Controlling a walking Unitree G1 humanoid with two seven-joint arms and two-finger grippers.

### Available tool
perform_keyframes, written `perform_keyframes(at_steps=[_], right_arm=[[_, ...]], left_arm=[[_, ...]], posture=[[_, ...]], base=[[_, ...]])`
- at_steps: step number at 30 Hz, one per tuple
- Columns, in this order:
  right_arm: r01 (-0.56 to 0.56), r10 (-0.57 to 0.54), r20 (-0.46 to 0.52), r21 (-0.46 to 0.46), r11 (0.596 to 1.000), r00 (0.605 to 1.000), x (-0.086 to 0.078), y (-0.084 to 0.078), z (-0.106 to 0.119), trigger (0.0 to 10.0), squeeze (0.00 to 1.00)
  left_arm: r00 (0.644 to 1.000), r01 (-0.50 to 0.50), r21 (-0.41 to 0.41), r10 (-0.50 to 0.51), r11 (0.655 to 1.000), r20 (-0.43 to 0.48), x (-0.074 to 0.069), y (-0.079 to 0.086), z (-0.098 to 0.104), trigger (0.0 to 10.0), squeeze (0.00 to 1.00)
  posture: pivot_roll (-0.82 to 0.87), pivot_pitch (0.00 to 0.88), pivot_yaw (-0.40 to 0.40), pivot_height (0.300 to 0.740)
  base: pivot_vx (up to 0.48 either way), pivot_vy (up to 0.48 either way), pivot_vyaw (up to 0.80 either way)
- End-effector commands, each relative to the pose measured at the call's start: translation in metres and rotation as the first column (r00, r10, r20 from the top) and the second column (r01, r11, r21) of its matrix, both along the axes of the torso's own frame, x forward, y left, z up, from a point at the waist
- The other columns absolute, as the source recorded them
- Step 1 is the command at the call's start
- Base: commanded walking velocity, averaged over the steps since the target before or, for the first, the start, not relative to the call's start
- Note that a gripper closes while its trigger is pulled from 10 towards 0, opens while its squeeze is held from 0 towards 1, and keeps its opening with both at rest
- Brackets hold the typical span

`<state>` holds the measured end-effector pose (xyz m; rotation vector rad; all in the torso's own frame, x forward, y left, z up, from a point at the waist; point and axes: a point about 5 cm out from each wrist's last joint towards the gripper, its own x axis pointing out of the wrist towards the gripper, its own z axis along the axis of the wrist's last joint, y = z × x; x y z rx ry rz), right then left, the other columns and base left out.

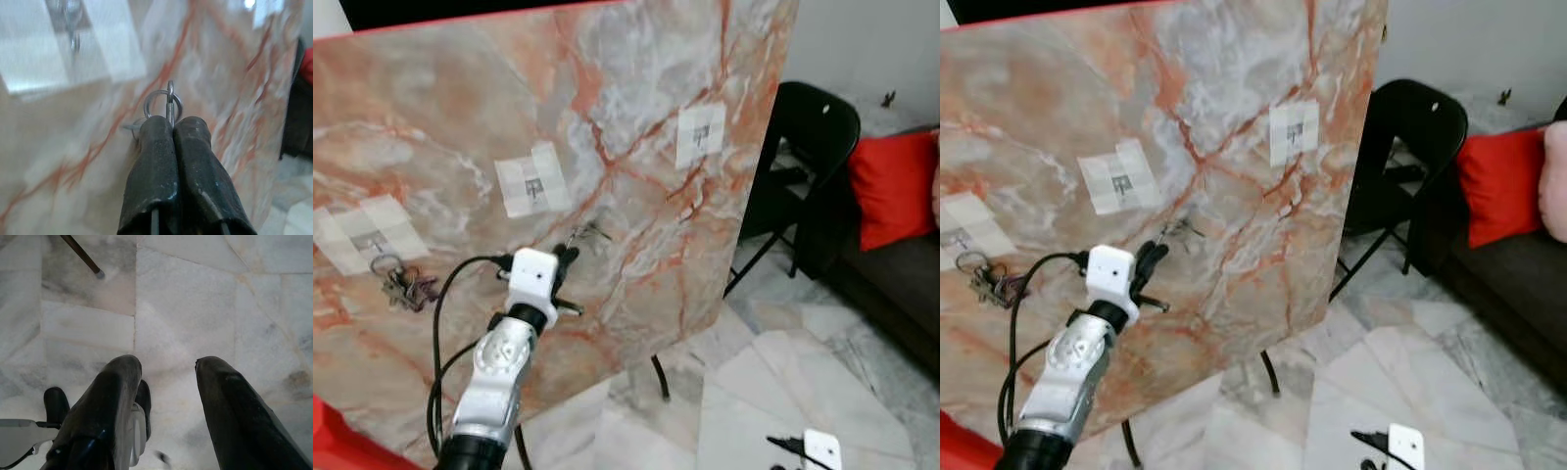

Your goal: Hang keys on a hook

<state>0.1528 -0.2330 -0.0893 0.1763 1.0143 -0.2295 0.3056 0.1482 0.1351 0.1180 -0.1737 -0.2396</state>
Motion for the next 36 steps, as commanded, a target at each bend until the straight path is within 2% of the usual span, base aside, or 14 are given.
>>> perform_keyframes(at_steps=[1,8,17,20,27,30,36], right_arm=[[0.004,-0.005,-0.007,-0.011,1.000,1.000,-0.003,-0.004,0.000,10.0,0.00],[-0.004,0.004,-0.011,-0.015,1.000,1.000,-0.004,-0.004,-0.001,10.0,0.00],[-0.016,0.015,-0.017,-0.012,1.000,1.000,-0.006,-0.002,-0.002,10.0,0.00],[-0.019,0.019,-0.019,-0.011,1.000,1.000,-0.006,-0.001,-0.002,10.0,0.00],[-0.016,0.016,-0.015,-0.009,1.000,1.000,-0.005,-0.001,-0.002,10.0,0.00],[-0.011,0.011,-0.011,-0.009,1.000,1.000,-0.004,0.000,-0.001,10.0,0.00],[-0.006,0.006,-0.009,-0.012,1.000,1.000,-0.002,-0.001,-0.001,10.0,0.00]], left_arm=[[0.998,0.030,0.002,-0.030,1.000,0.063,-0.001,-0.003,0.017,10.0,0.00],[0.993,0.048,-0.021,-0.045,0.999,0.113,-0.005,-0.001,0.037,10.0,0.00],[0.995,0.011,-0.041,-0.007,0.999,0.099,-0.011,0.010,0.043,10.0,0.00],[0.998,-0.007,-0.009,0.008,1.000,0.069,-0.008,0.010,0.039,10.0,0.00],[0.999,-0.025,-0.006,0.025,1.000,0.037,-0.002,0.010,0.035,10.0,0.00],[0.997,-0.071,0.007,0.070,0.997,0.019,0.001,0.014,0.032,10.0,0.00],[0.993,-0.116,0.000,0.116,0.993,0.037,0.006,0.015,0.037,10.0,0.00]], posture=[[0.05,0.000,-0.002,0.740],[0.05,0.000,0.004,0.740],[0.06,0.000,0.011,0.740],[0.06,0.000,0.013,0.740],[0.05,0.000,0.019,0.740],[0.04,0.000,0.020,0.740],[0.05,0.000,0.017,0.740]], base=[[0.000,0.000,0.00],[0.000,0.000,0.00],[0.000,0.000,0.00],[0.000,0.000,0.00],[0.000,0.000,0.00],[0.000,0.000,0.00],[0.000,0.000,0.00]])
